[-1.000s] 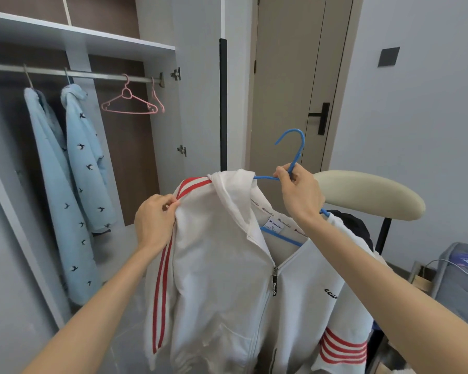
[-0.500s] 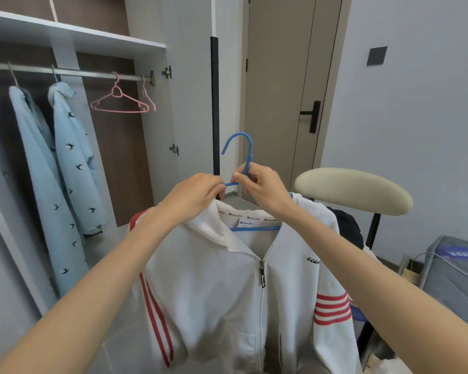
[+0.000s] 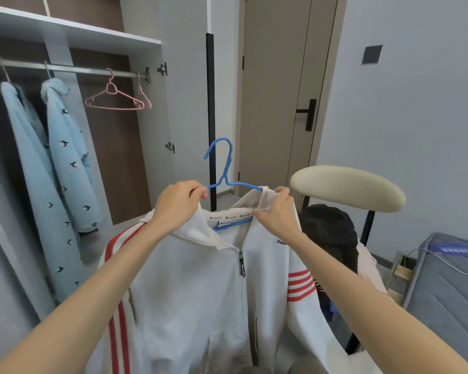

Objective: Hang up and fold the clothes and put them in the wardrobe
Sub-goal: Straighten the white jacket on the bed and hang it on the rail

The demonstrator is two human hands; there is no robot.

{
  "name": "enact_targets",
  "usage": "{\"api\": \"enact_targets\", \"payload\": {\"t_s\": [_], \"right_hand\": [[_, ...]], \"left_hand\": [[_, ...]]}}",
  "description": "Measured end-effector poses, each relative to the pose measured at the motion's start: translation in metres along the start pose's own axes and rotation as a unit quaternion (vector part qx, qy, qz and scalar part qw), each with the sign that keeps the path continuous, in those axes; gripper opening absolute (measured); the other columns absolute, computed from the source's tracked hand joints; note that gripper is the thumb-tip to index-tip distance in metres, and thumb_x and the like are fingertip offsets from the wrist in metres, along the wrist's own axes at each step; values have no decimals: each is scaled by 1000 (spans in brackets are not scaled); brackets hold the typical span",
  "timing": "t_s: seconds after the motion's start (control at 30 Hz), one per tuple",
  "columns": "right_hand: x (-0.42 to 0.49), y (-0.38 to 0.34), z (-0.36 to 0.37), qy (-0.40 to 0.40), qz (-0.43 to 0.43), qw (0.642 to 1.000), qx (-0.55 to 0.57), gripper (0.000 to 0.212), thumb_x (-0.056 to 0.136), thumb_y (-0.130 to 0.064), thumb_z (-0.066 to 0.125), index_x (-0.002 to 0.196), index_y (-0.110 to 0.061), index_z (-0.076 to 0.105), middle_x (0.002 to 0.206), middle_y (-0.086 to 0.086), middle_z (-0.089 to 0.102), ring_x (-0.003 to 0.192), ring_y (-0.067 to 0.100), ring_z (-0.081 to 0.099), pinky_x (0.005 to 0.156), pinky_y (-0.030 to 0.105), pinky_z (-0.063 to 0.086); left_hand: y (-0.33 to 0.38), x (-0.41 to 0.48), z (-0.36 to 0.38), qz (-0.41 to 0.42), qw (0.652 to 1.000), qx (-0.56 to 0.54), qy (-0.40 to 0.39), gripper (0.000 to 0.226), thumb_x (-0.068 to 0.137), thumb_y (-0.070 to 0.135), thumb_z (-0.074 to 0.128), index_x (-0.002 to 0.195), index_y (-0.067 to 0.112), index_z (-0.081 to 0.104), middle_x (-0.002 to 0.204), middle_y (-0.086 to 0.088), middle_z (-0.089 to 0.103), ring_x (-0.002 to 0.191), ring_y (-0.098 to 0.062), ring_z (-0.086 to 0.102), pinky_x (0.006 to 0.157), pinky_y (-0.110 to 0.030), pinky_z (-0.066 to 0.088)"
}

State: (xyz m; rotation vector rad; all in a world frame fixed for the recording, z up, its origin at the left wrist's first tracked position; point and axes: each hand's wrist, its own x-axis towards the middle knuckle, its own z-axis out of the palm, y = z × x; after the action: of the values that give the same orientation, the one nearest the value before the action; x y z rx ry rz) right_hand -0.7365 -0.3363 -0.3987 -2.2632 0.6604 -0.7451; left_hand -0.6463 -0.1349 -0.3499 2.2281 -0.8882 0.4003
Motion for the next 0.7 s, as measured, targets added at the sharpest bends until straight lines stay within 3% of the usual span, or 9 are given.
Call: {"api": "enact_targets", "payload": {"t_s": [0.1, 0.17, 0.3, 0.43, 0.53, 0.63, 0.7], "right_hand": [[9, -3, 6, 21, -23, 997, 67, 35, 89, -12, 54, 112, -16, 29, 91, 7, 54, 66, 20, 57, 58, 37, 49], [18, -10, 10, 17, -22, 996, 90, 33, 90, -13, 53, 109, -17, 26, 82, 4, 54, 62, 16, 55, 56, 33, 46], [32, -25, 17, -1, -13, 994, 112, 45, 86, -17, 60, 116, -15, 26, 84, -2, 51, 71, 17, 57, 62, 36, 51], [41, -30, 20, 34, -22, 992, 121, 19, 92, -6, 45, 106, -10, 34, 84, 0, 51, 73, 20, 54, 55, 30, 45], [49, -49, 15, 20, -28, 992, 123, 16, 93, -5, 38, 109, -6, 37, 96, 6, 50, 86, 25, 52, 65, 32, 43], [54, -73, 7, 2, -38, 991, 131, 14, 93, -3, 33, 107, -8, 35, 104, 9, 48, 96, 28, 50, 81, 42, 45], [55, -88, 0, 0, -51, 988, 146, 11, 93, -4, 32, 103, -9, 33, 102, 9, 48, 92, 26, 48, 76, 38, 41]], "left_hand": [[-3, -4, -5, -17, 1000, -23, -7, 28, 99, 24, 46, 84, 15, 69, 74, -11, 62, 62, -19, 46, 59, -30, 33], [-6, -7, -10, -25, 999, -41, -10, 28, 99, 24, 46, 84, 16, 69, 80, -13, 65, 66, -22, 48, 62, -31, 35], [-11, -12, -16, -14, 997, -76, -24, 28, 99, 22, 46, 85, 13, 68, 87, -13, 66, 84, -30, 58, 74, -40, 45], [-22, -13, -19, -28, 992, -101, -71, 30, 100, 25, 45, 76, 19, 63, 70, 1, 55, 66, -16, 46, 64, -30, 34], [-27, -7, -17, -29, 985, -79, -151, 31, 101, 24, 42, 75, 21, 59, 66, 5, 48, 63, -14, 43, 62, -28, 33], [-38, -11, -2, -40, 982, -33, -182, 34, 103, 22, 34, 89, 20, 65, 84, -3, 60, 75, -19, 53, 70, -30, 40], [-49, -17, 10, -71, 986, -7, -150, 36, 103, 20, 32, 89, 18, 65, 102, -7, 66, 94, -25, 58, 86, -35, 43]]}}
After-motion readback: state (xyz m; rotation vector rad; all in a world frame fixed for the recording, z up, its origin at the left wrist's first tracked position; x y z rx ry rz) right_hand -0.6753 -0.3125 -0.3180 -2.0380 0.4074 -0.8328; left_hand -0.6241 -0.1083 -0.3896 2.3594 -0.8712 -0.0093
